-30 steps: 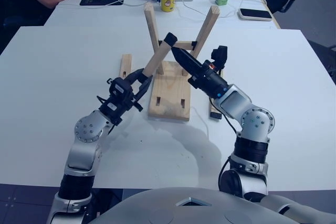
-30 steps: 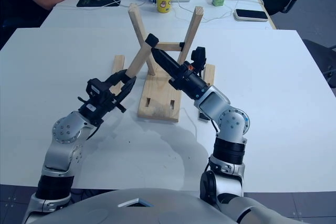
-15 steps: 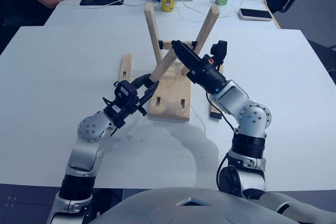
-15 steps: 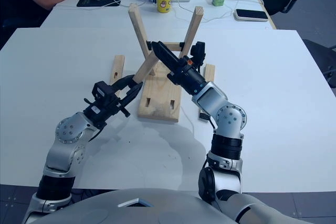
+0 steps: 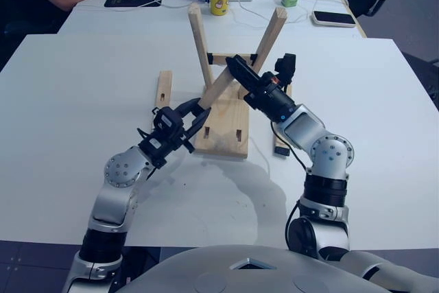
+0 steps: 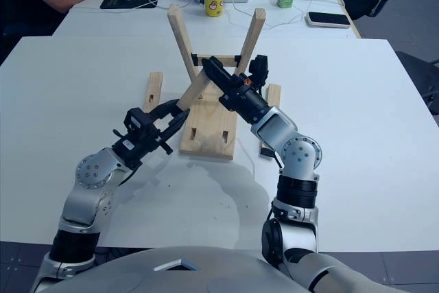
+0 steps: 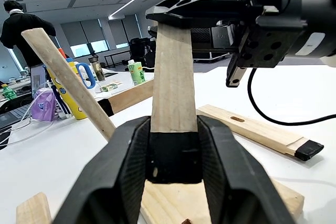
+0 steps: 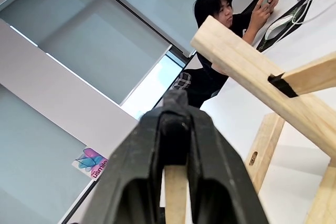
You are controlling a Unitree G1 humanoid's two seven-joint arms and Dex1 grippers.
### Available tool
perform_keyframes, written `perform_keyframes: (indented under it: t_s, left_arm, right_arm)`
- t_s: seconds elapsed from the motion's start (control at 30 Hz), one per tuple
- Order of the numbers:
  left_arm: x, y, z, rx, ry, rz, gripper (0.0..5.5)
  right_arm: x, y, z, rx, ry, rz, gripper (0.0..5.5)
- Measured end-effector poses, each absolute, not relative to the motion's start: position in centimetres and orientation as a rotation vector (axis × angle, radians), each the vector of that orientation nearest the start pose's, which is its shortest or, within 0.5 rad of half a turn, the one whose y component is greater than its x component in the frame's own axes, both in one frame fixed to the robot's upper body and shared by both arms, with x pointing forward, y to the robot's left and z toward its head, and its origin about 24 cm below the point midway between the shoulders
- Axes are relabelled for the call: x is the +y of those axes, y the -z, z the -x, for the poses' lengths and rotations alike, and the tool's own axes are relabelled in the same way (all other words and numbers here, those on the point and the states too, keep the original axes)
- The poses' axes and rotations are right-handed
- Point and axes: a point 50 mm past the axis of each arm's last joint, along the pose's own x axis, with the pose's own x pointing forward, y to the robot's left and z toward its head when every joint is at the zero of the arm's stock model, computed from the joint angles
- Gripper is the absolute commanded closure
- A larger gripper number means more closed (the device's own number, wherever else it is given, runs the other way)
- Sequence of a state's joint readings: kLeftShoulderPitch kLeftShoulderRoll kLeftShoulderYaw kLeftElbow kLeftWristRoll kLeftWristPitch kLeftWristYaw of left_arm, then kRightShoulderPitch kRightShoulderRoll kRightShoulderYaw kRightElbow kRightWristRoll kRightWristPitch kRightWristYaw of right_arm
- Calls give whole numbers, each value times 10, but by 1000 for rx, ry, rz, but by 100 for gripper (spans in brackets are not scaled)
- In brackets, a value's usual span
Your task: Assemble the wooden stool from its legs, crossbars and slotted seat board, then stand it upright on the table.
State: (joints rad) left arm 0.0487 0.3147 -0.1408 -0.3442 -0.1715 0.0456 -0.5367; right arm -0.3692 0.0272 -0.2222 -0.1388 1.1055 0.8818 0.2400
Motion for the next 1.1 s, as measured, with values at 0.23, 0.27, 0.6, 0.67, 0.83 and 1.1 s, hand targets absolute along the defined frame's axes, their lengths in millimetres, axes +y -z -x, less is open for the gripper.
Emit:
perform_keyframes:
  t_s: [0.23,0.27,0.6,0.67,0.83,1.1]
  left_arm:
    - [151,-90,-224,-144,632,1,262]
    - [156,-88,-225,-136,609,22,250]
    - [160,-83,-228,-112,543,117,247]
    - [155,-84,-230,-115,552,122,247]
    - [151,-81,-231,-95,552,106,247]
    - [152,-79,-233,-73,562,92,247]
  right_arm:
    - [-111,-116,-280,214,-694,-910,509]
    - [-117,-112,-278,220,-655,-892,509]
    - [-190,-122,-283,-90,-76,-368,509]
    - [-194,-115,-284,-80,-32,-355,509]
    - [-196,-105,-286,-91,39,-334,509]
    - [-201,-95,-283,-72,151,-359,509]
